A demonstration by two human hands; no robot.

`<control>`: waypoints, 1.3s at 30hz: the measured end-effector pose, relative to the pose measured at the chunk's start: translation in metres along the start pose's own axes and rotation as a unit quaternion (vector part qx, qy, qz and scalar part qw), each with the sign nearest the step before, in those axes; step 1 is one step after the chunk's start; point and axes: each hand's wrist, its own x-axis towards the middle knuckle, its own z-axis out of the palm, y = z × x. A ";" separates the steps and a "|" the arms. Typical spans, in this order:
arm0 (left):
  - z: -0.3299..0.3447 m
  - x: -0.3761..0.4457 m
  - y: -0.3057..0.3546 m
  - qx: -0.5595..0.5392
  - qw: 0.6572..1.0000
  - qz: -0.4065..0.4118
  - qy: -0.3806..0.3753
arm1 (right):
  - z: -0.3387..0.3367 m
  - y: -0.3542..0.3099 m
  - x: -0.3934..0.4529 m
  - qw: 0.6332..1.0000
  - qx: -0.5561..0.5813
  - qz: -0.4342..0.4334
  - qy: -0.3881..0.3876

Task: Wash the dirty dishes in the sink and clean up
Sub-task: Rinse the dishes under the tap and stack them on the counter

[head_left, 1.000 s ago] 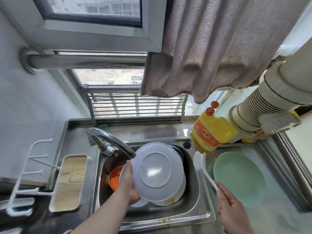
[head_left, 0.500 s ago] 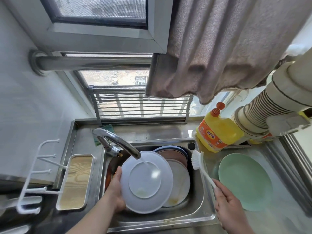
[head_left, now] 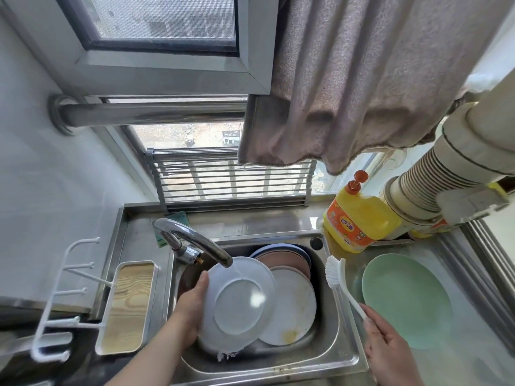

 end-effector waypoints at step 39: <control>0.066 0.009 0.100 0.120 0.986 0.089 -0.071 | -0.013 0.005 -0.003 1.000 0.009 0.027 -0.008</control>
